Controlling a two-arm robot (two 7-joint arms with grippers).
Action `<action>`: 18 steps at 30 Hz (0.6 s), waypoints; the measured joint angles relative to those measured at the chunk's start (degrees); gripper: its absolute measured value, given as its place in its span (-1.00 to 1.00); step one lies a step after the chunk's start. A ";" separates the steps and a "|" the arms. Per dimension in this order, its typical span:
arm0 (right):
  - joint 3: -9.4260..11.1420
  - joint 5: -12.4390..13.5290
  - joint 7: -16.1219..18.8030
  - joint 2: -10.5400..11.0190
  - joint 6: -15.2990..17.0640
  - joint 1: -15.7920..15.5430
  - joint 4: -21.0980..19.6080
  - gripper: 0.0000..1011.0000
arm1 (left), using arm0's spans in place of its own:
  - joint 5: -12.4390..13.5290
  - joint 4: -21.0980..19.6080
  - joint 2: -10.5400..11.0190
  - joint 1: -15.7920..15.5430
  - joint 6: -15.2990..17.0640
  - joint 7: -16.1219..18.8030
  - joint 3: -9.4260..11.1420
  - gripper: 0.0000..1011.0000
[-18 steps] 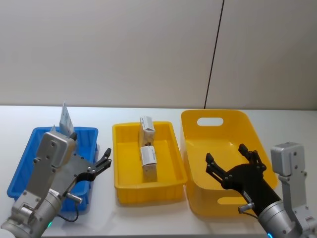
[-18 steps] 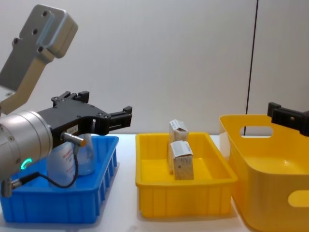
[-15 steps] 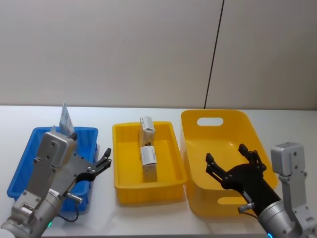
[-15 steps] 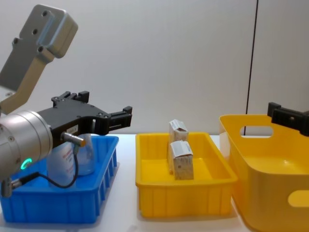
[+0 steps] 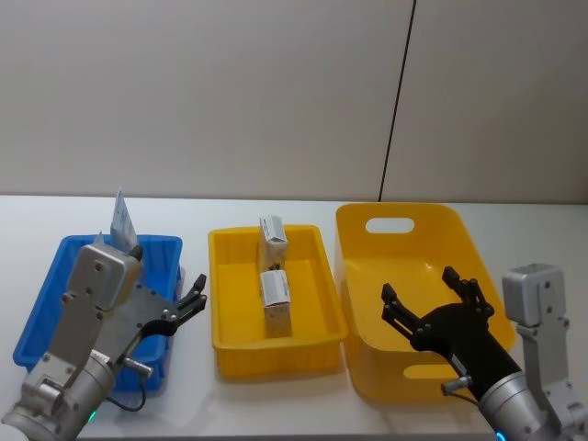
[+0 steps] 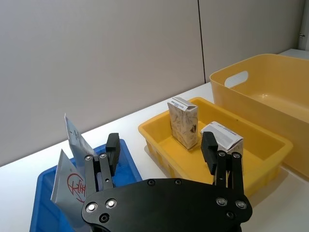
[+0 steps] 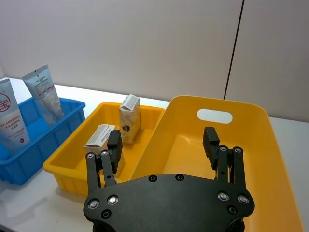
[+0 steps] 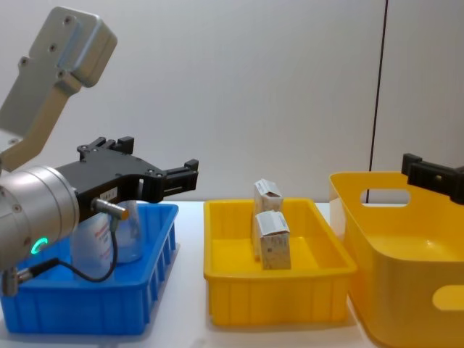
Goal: Bimanual collaborative sorting of washing and personal care products
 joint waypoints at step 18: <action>0.02 0.00 0.46 -0.05 0.50 1.24 0.43 0.99 | 0.00 0.01 0.00 0.00 0.00 0.00 0.00 0.98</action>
